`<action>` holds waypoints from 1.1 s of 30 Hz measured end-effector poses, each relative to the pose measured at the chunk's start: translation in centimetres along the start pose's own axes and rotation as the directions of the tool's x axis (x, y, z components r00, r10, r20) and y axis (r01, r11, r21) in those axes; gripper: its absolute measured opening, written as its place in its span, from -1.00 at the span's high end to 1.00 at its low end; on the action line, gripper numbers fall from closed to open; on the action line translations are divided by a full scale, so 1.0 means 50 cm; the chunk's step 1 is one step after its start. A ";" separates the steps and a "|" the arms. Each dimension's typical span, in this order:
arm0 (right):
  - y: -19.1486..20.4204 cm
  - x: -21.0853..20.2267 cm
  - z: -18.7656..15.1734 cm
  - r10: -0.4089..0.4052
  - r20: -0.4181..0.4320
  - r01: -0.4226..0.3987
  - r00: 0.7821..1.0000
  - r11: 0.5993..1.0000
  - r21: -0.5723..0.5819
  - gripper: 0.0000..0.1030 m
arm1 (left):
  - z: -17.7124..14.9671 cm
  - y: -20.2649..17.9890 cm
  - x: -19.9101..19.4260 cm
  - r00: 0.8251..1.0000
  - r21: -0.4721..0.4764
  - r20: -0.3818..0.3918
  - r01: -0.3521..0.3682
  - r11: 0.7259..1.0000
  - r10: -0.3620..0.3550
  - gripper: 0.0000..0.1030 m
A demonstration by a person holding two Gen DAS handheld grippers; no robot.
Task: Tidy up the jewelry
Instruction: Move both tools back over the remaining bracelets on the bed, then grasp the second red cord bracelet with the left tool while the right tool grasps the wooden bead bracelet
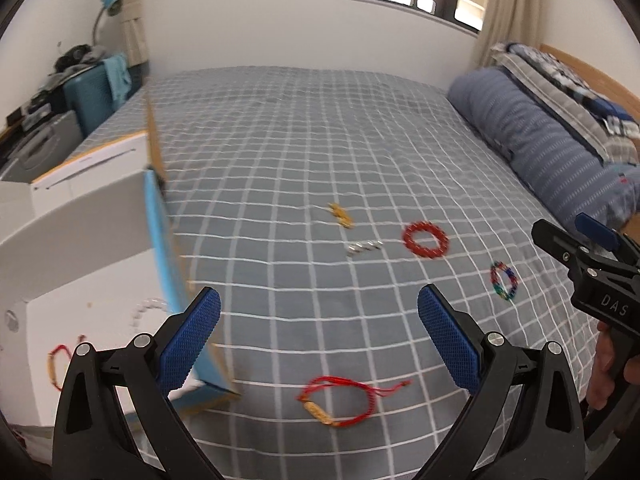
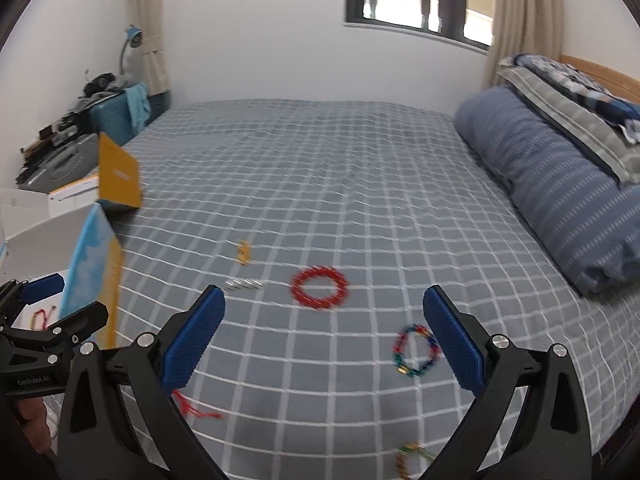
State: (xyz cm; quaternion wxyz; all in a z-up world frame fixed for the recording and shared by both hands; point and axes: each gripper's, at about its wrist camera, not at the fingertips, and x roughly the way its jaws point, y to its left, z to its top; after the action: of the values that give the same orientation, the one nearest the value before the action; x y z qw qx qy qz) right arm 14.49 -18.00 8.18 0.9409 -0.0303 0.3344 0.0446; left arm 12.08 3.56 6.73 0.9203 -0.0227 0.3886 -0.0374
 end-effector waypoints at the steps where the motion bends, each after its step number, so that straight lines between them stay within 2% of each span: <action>1: -0.013 0.000 -0.010 -0.010 -0.006 0.010 1.000 1.000 0.005 -0.85 | -0.005 -0.011 0.007 1.000 0.007 -0.004 0.008 1.000 -0.008 -0.89; 9: -0.101 0.020 -0.103 -0.071 -0.081 0.074 0.994 0.997 0.036 -0.85 | -0.062 -0.071 0.069 0.998 0.046 -0.050 0.030 0.998 -0.028 -0.89; 15: -0.154 0.037 -0.186 -0.076 -0.131 0.086 0.988 0.994 0.069 -0.85 | -0.115 -0.083 0.105 0.997 0.050 -0.077 0.037 0.998 -0.033 -0.89; 23: -0.179 0.055 -0.279 -0.075 -0.194 0.092 0.978 0.993 0.080 -0.85 | -0.176 -0.079 0.138 0.994 0.057 -0.106 0.038 0.998 -0.032 -0.89; 30: -0.188 0.067 -0.323 -0.066 -0.225 0.089 0.972 0.991 0.097 -0.85 | -0.210 -0.064 0.159 0.992 0.047 -0.122 0.035 0.998 -0.029 -0.89; 33: -0.189 0.074 -0.334 -0.055 -0.238 0.083 0.970 0.991 0.106 -0.85 | -0.219 -0.062 0.160 0.994 0.060 -0.103 0.027 0.998 -0.021 -0.89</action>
State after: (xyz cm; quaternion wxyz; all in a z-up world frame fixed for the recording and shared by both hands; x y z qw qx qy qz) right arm 7.85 -28.62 -6.82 0.8960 0.0075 0.4438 -0.0115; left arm 9.66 -0.38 -6.39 0.8990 0.0026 0.4335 -0.0616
